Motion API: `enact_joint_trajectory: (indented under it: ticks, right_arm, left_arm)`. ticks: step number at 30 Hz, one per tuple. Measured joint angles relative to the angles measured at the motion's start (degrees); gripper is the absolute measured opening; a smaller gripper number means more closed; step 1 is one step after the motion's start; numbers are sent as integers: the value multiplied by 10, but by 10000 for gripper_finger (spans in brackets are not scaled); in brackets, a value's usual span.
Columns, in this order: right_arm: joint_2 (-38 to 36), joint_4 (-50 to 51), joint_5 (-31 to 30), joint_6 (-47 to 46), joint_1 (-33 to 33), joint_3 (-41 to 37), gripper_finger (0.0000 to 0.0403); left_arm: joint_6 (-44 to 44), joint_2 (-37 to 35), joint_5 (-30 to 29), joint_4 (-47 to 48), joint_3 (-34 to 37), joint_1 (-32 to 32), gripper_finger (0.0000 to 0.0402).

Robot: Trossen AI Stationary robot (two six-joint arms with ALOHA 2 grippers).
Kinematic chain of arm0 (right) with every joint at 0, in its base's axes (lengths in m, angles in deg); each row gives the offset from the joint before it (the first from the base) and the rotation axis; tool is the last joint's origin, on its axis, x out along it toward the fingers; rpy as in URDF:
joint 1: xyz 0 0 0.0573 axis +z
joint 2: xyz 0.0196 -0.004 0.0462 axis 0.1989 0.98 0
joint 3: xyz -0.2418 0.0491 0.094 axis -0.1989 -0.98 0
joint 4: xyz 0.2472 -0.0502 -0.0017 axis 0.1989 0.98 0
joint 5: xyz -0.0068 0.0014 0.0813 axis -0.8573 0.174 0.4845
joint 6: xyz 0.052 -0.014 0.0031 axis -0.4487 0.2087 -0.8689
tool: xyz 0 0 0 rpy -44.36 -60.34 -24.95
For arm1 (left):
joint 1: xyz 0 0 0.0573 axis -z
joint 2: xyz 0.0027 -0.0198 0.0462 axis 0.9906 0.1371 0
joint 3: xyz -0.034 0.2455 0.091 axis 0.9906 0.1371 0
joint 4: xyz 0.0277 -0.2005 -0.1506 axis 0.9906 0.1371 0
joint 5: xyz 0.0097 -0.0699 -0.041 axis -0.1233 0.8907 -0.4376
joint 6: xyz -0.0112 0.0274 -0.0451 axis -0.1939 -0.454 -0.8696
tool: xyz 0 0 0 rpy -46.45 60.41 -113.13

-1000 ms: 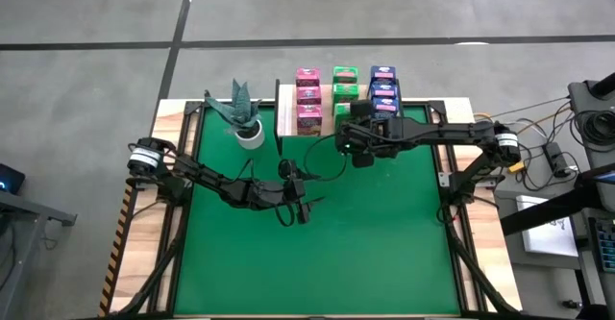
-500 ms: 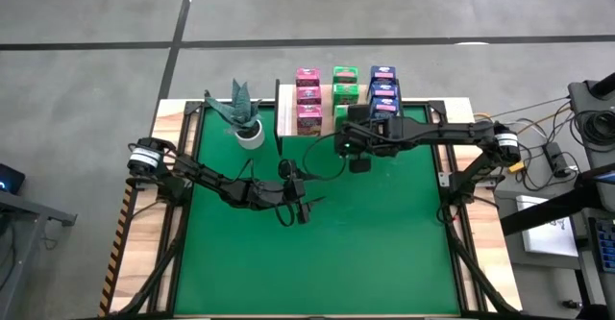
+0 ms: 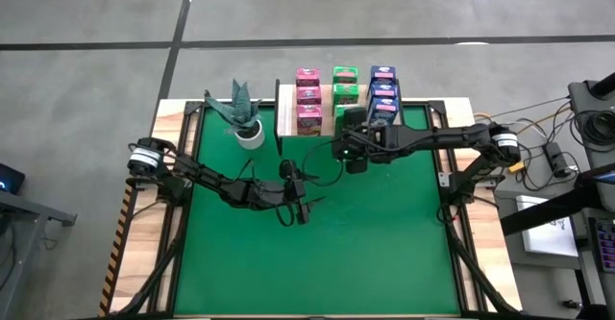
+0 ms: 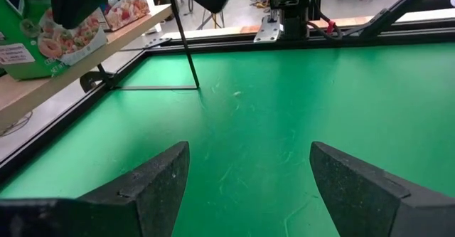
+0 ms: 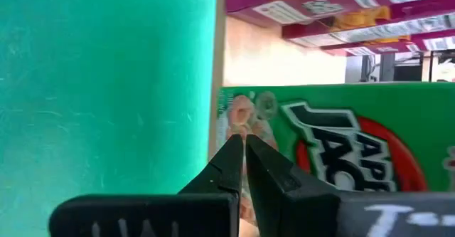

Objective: Stack cereal on shelf
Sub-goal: Put the green cereal box aligned with the other green cereal boxes on the shelf

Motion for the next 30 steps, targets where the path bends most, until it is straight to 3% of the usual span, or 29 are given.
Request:
enact_joint_trajectory:
  ticks: [30]
  right_arm:
    - [0, -33, -13, 19, -4, -5, 9]
  left_arm:
    - [-1, 0, 0, 0, 0, 0, 275]
